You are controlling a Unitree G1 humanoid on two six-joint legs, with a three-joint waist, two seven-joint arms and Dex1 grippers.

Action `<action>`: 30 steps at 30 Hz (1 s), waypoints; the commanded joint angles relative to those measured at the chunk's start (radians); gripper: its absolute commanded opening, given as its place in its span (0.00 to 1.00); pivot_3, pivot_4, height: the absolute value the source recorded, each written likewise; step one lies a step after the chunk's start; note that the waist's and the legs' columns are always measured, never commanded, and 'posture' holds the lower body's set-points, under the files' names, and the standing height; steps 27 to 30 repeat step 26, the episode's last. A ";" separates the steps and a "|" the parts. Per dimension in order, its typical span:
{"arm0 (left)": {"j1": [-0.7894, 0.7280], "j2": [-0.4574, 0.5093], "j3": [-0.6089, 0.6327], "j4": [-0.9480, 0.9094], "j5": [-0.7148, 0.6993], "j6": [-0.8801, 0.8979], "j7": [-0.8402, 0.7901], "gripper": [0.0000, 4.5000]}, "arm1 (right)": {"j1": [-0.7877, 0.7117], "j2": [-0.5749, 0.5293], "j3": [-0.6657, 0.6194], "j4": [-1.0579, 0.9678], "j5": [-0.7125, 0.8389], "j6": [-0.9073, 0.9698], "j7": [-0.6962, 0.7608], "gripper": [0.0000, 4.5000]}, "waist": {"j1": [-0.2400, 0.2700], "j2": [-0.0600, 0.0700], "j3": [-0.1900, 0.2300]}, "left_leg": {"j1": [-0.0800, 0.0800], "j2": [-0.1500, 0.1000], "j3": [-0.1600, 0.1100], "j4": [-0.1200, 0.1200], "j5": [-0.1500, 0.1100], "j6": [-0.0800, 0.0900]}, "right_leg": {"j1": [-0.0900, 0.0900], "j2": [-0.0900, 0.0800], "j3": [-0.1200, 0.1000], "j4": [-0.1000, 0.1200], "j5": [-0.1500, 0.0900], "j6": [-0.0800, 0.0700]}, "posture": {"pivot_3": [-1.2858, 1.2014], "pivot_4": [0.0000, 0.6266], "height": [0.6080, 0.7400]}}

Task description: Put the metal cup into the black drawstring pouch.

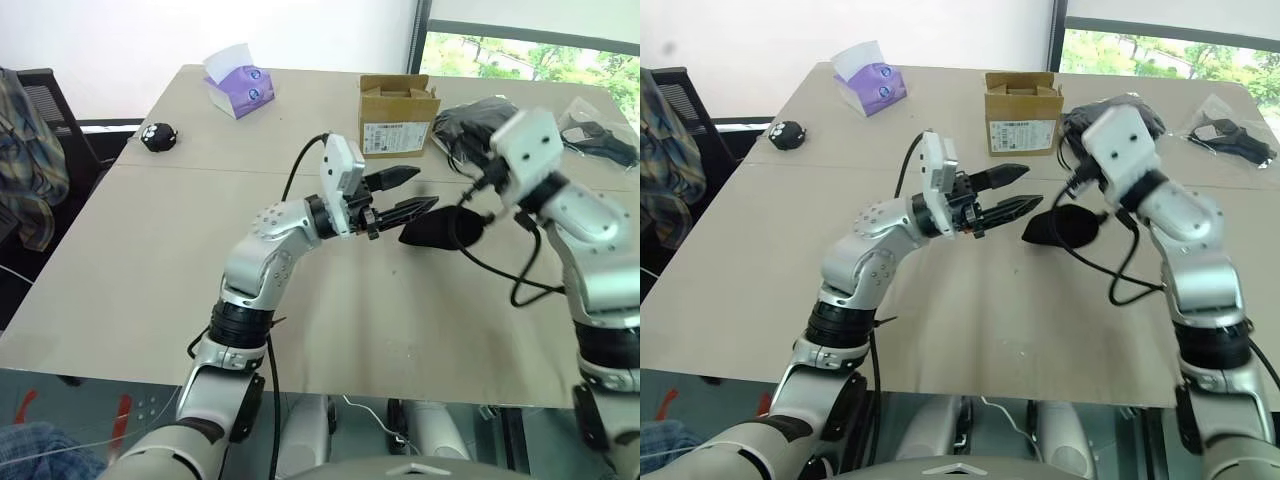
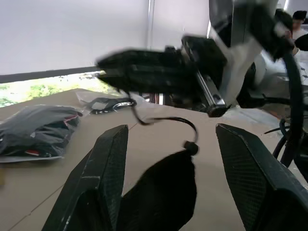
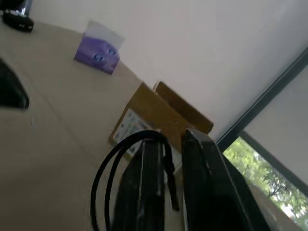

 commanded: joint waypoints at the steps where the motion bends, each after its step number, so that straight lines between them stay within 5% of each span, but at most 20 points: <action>1: 0.083 0.060 0.026 -0.031 0.031 -0.017 0.015 0.67 | 0.088 -0.077 -0.108 -0.015 0.075 0.016 0.085 0.53 | 0.000 0.000 0.000 | 0.000 0.000 0.000 0.000 0.000 0.000 | 0.000 0.000 0.000 0.000 0.000 0.000 | 0.52 0.24 0.81; 3: 0.136 0.094 0.037 -0.027 0.051 -0.033 0.025 0.67 | 0.138 -0.126 -0.154 0.025 0.130 0.028 0.154 0.74 | -0.003 0.000 0.000 | 0.001 0.000 0.000 -0.001 0.000 0.000 | 0.000 0.000 0.000 0.000 0.000 0.000 | 0.52 0.24 0.81; 11: 0.314 0.205 0.100 -0.052 0.099 -0.086 0.048 0.67 | 0.234 -0.155 -0.330 0.274 0.328 -0.078 0.362 0.74 | -0.001 0.000 0.000 | 0.003 0.000 0.000 0.000 -0.003 0.005 | 0.002 0.001 0.000 0.000 0.000 0.000 | 0.52 0.24 0.81; 19: 0.637 0.255 0.151 -0.156 0.213 -0.216 0.142 0.67 | 0.583 -0.110 -0.344 0.467 0.396 -0.339 0.743 0.74 | -0.001 0.001 -0.001 | 0.003 0.003 -0.001 -0.002 -0.004 0.006 | 0.003 -0.001 0.001 -0.003 0.000 0.000 | 0.52 0.24 0.81; 26: 0.812 0.208 0.140 -0.231 0.232 -0.259 0.209 0.67 | 0.501 -0.109 -0.367 0.770 0.366 -0.563 0.778 0.74 | -0.012 0.002 0.000 | 0.028 0.002 0.006 -0.002 -0.005 0.009 | 0.023 -0.001 0.005 -0.002 -0.003 -0.003 | 0.52 0.24 0.81; 30: 0.812 0.208 0.140 -0.231 0.232 -0.259 0.209 0.67 | 0.501 -0.109 -0.367 0.770 0.366 -0.563 0.778 0.74 | -0.012 0.002 0.000 | 0.028 0.002 0.006 -0.002 -0.005 0.009 | 0.023 -0.001 0.005 -0.002 -0.003 -0.003 | 0.52 0.24 0.81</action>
